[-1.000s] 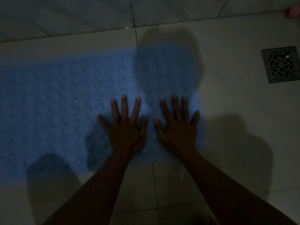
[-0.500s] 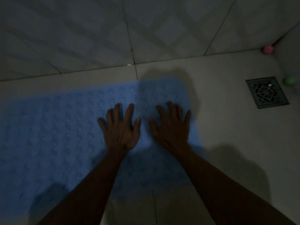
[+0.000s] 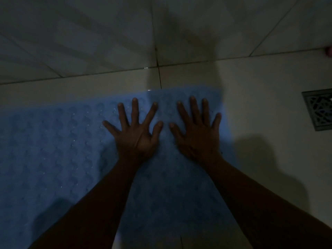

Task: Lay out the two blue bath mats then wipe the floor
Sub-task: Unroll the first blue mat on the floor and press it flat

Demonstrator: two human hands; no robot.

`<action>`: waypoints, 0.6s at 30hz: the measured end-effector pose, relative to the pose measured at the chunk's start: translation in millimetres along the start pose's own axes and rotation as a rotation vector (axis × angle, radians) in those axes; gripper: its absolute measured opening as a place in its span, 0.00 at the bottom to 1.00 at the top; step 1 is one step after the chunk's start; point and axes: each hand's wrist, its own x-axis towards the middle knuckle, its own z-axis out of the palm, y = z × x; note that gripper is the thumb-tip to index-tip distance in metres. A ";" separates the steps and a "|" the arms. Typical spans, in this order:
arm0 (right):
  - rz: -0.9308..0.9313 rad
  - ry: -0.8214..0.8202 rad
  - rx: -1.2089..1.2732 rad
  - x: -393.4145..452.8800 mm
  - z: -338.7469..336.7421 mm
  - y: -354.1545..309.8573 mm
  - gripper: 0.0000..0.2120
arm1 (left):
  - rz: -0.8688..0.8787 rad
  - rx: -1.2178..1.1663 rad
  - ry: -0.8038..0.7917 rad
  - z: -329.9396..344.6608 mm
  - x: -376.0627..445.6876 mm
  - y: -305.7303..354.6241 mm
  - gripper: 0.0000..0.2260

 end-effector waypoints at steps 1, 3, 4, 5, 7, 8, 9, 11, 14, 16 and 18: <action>-0.004 0.018 -0.006 -1.2 1.0 0.2 0.34 | 0.004 0.003 0.012 0.0 -1.6 0.3 0.28; -0.005 0.023 -0.020 -1.9 3.0 0.5 0.34 | 0.021 0.021 0.043 -0.2 -4.4 0.1 0.27; -0.006 0.025 -0.028 -2.1 3.5 0.3 0.34 | 0.027 0.017 0.039 -0.2 -4.6 -0.6 0.27; -0.005 0.031 -0.033 -1.6 3.4 -0.4 0.34 | 0.027 0.008 0.030 -0.2 -4.4 -1.2 0.27; 0.004 0.050 -0.037 -0.6 2.9 -1.6 0.33 | 0.016 0.008 0.026 -0.3 -3.3 -1.8 0.27; 0.008 0.059 -0.039 -0.3 2.8 -2.1 0.33 | 0.012 0.015 0.024 -0.9 -2.6 -1.9 0.27; 0.009 0.060 -0.042 -0.7 3.1 -2.2 0.33 | 0.010 0.020 0.018 -0.9 -2.5 -1.8 0.27; 0.005 0.050 -0.051 0.3 3.9 -1.6 0.33 | 0.015 0.027 0.017 0.1 -3.5 -1.6 0.27; 0.007 0.032 -0.062 1.9 2.4 -0.7 0.34 | 0.022 0.030 0.033 -1.3 -3.7 -0.7 0.27; 0.005 0.022 -0.058 2.0 2.3 -0.9 0.34 | 0.018 0.024 0.038 -1.4 -3.7 -0.5 0.27; 0.008 0.021 -0.053 2.5 2.1 -1.4 0.34 | 0.011 0.006 0.042 -0.9 -3.7 0.0 0.27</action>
